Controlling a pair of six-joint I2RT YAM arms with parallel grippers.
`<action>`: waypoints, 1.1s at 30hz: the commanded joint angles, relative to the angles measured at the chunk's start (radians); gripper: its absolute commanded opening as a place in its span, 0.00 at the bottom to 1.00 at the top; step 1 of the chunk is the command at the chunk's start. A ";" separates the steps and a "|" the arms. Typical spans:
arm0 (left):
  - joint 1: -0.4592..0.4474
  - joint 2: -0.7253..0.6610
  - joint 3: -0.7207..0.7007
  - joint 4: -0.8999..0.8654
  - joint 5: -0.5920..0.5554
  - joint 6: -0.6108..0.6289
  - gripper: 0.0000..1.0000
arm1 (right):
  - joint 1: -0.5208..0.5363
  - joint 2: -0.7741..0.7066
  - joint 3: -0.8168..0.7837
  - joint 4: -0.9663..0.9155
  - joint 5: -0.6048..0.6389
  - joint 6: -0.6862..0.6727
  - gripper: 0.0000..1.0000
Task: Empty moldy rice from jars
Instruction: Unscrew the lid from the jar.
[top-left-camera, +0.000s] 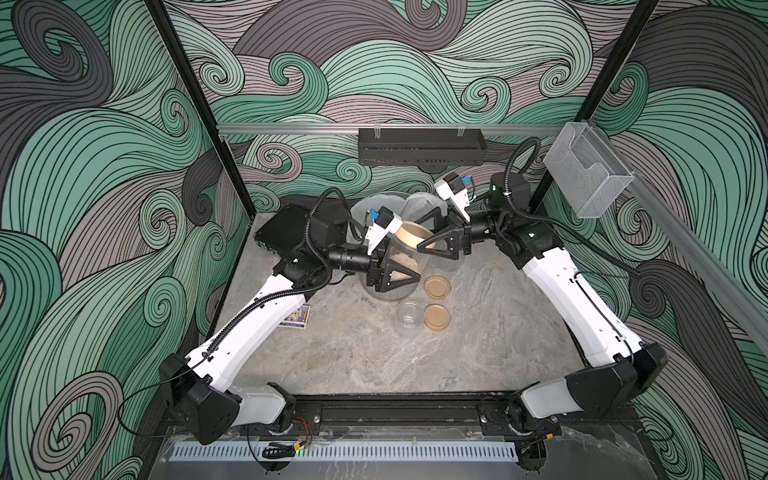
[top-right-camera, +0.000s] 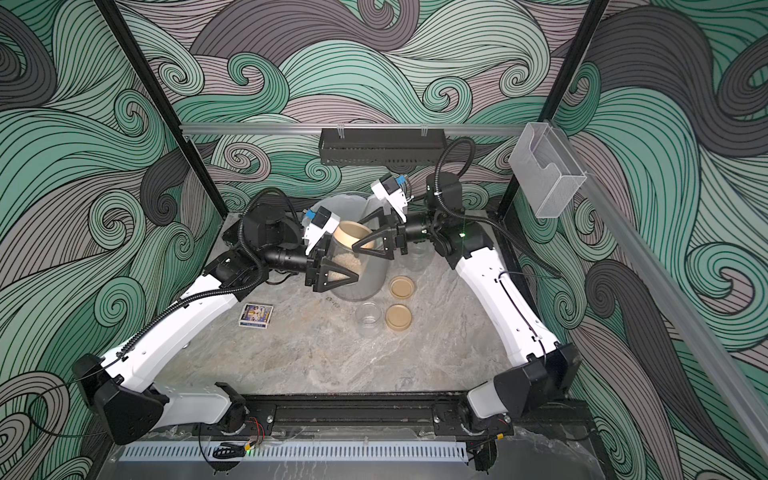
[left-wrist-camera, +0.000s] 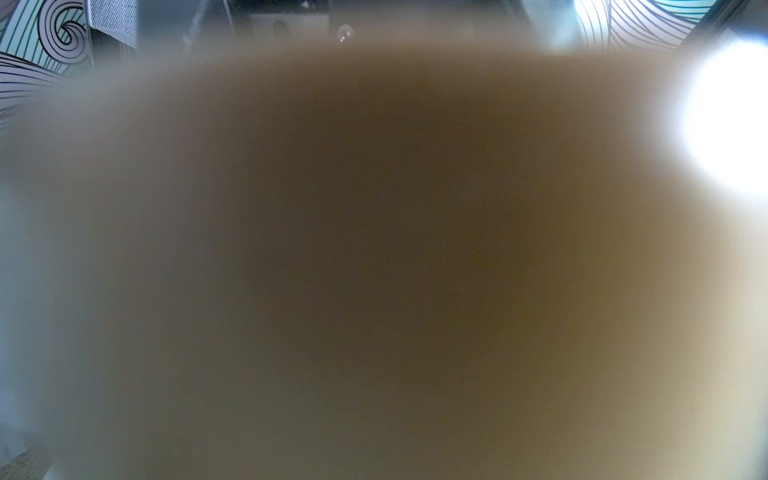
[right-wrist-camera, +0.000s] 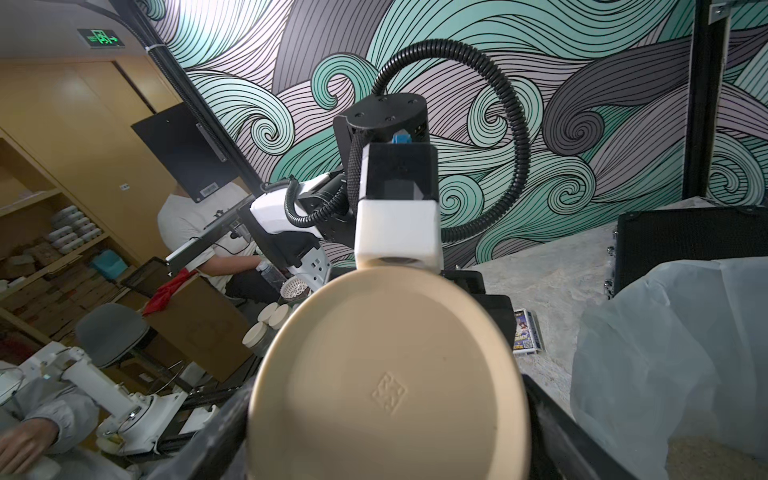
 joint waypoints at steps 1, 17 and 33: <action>-0.010 -0.008 0.052 0.071 0.075 0.037 0.33 | -0.001 -0.004 0.019 0.165 -0.141 0.127 0.79; -0.010 -0.007 0.051 0.056 0.051 0.056 0.34 | -0.006 -0.004 0.007 0.168 -0.085 0.138 0.98; 0.001 -0.044 0.049 -0.014 -0.035 0.117 0.33 | -0.075 -0.067 -0.049 0.007 0.063 0.022 0.99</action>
